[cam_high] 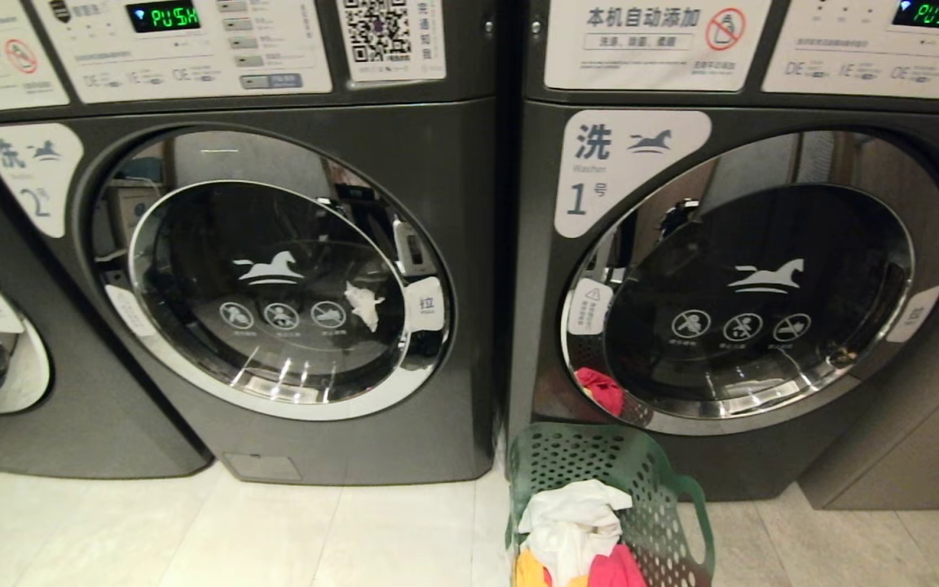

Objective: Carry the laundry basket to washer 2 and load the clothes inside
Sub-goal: Open the lid of the washing machine

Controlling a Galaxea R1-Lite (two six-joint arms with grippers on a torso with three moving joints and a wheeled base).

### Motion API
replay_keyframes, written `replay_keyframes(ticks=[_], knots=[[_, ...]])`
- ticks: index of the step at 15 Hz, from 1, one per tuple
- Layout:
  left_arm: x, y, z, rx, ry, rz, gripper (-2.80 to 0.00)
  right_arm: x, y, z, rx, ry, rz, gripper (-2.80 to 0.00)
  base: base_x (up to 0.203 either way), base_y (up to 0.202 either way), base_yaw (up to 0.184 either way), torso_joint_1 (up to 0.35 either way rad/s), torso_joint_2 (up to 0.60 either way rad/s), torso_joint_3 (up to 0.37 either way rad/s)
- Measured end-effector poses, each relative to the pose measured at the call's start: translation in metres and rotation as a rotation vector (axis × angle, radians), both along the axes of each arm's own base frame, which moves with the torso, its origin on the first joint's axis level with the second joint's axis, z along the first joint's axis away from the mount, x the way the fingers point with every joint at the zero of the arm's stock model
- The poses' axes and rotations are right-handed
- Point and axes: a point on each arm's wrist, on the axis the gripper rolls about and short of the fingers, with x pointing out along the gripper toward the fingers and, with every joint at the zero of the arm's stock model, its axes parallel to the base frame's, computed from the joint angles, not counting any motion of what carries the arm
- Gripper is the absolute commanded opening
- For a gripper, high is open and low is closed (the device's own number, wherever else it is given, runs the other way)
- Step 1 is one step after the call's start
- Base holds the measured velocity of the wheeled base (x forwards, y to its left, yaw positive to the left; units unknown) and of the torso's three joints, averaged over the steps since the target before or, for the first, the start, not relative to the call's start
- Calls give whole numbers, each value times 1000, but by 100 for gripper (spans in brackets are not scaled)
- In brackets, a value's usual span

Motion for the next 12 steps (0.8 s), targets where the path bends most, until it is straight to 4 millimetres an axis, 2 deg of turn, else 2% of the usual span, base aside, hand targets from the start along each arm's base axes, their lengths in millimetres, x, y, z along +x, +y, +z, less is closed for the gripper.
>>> replay_keyframes(ticks=[6,12], knots=[[0,0,0,-22,0,2,-280,0,0,0,-1,0,0,-280,0,9,-186,2,3,4],[0,0,0,-22,-1,3,-280,0,0,0,-1,0,0,-280,0,0,-12,0,1,0]])
